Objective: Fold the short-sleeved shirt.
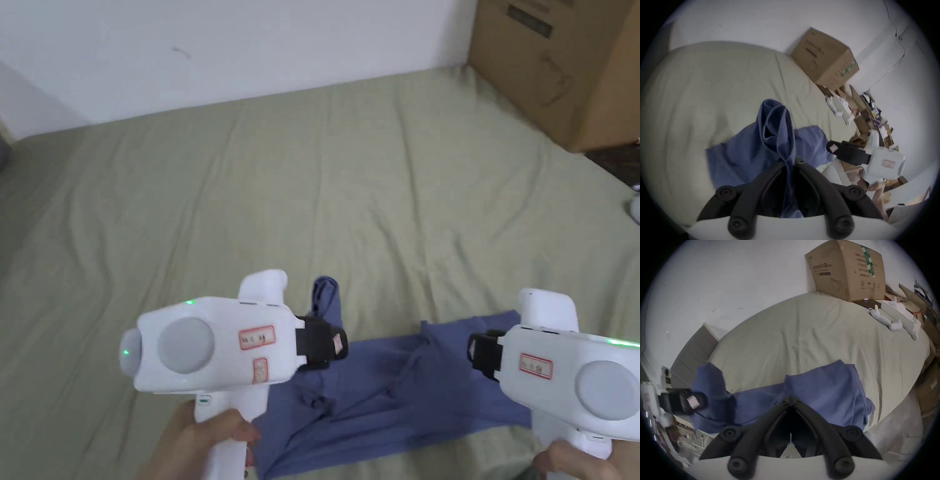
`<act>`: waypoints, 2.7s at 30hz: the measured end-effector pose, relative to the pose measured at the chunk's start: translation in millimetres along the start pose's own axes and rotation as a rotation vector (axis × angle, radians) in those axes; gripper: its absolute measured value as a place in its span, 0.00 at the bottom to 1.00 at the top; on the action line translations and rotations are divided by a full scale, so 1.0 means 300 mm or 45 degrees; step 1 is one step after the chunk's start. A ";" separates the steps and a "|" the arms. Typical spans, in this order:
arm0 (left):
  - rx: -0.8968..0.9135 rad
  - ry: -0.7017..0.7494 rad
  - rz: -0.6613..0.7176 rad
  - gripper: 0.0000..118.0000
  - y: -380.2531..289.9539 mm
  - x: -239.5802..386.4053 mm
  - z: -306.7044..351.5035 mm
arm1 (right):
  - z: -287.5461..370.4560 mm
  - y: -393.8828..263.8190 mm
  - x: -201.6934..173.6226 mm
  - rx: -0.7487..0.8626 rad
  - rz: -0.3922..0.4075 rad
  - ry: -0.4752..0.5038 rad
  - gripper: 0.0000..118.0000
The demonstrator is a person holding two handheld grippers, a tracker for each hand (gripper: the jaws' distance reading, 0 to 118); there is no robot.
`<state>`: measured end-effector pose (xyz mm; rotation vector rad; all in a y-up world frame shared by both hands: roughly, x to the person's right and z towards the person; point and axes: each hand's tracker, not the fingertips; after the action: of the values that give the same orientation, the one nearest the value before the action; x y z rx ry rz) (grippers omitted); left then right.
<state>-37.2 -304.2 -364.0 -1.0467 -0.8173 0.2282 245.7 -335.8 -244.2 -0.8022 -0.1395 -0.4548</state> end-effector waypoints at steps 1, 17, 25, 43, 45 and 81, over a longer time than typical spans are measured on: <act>-0.010 -0.017 0.012 0.15 -0.016 -0.004 -0.059 | 0.001 -0.003 0.016 0.000 -0.016 -0.002 0.00; 0.062 0.227 0.212 0.00 -0.056 -0.202 -0.045 | -0.026 -0.031 0.036 -0.038 -0.028 -0.003 0.00; -0.043 0.144 0.174 0.00 -0.138 -0.130 -0.233 | -0.041 -0.033 0.035 -0.050 -0.023 0.005 0.00; -0.185 0.071 -0.043 0.00 -0.163 0.135 -0.380 | -0.051 -0.048 0.117 -0.054 -0.129 0.000 0.00; -0.193 0.053 -0.136 0.00 -0.171 0.169 -0.385 | -0.053 -0.051 0.115 -0.064 -0.129 0.000 0.00; -0.076 -0.172 0.556 0.04 -0.201 -0.589 -0.139 | -0.105 0.018 -0.105 -0.127 0.067 0.023 0.00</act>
<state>-142.5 -457.1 -410.2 -1.2701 -0.7114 0.6533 218.3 -344.6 -278.8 -0.8974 -0.0793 -0.4215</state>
